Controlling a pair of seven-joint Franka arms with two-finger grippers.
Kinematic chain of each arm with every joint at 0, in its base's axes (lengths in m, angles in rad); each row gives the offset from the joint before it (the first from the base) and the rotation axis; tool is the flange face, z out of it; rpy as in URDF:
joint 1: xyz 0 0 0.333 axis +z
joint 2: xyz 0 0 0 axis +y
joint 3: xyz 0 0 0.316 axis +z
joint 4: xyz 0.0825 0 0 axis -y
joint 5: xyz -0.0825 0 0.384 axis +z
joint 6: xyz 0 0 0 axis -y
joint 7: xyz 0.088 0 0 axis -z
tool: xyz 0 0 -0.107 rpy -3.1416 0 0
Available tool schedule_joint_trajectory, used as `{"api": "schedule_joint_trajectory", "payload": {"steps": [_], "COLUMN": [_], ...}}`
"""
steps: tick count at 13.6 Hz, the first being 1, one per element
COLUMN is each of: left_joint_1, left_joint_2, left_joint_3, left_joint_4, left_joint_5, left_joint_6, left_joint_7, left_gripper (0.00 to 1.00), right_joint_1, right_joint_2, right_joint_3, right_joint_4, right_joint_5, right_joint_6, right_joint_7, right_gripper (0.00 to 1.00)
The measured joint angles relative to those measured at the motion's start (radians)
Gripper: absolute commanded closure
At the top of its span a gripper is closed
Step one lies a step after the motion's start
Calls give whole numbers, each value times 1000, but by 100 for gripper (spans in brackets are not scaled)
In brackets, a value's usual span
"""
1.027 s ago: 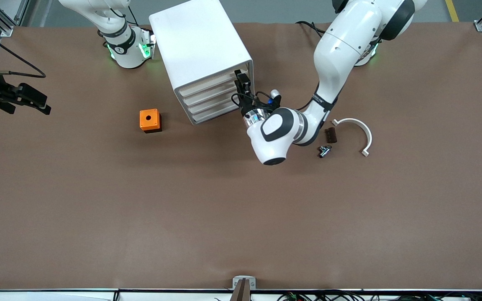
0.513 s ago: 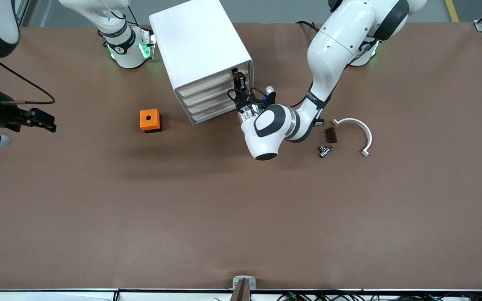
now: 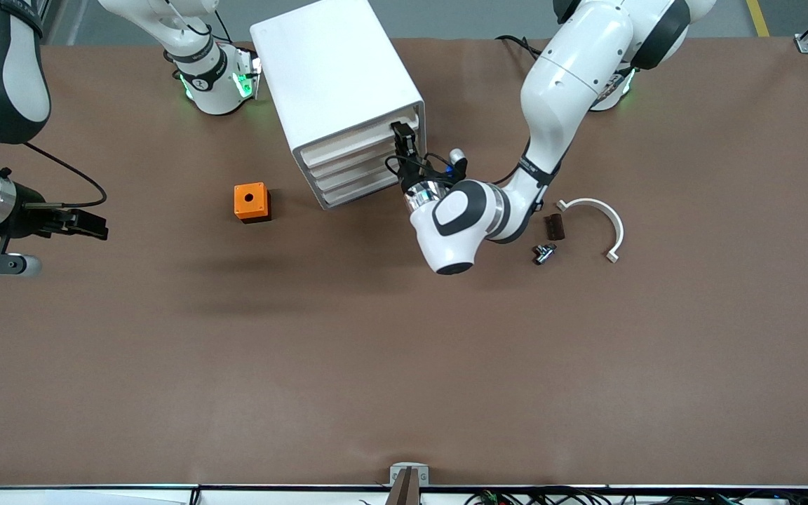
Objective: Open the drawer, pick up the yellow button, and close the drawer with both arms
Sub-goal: 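Pull the drawer open with the left gripper while the right gripper approaches, then lower the right gripper into the open drawer onto the yellow button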
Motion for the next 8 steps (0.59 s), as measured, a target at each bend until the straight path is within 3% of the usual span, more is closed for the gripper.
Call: {"api": "schedule_joint_trajectory", "payload": {"steps": [5, 8], "left_joint_1": [93, 120], "left_joint_2": [6, 13], "left_joint_3": [1, 1], "left_joint_4": [0, 2], "left_joint_5": [-7, -19], "left_joint_6": [-1, 1], "left_joint_7": [0, 0], "left_gripper": [86, 84], "right_joint_1": [13, 98], "right_joint_2": [0, -1], "right_joint_3": [7, 15], "right_joint_4": [-6, -13], "right_joint_5": [75, 85], "right_joint_6": [-11, -13], "right_joint_7": [178, 396], "right_gripper": [0, 0]}}
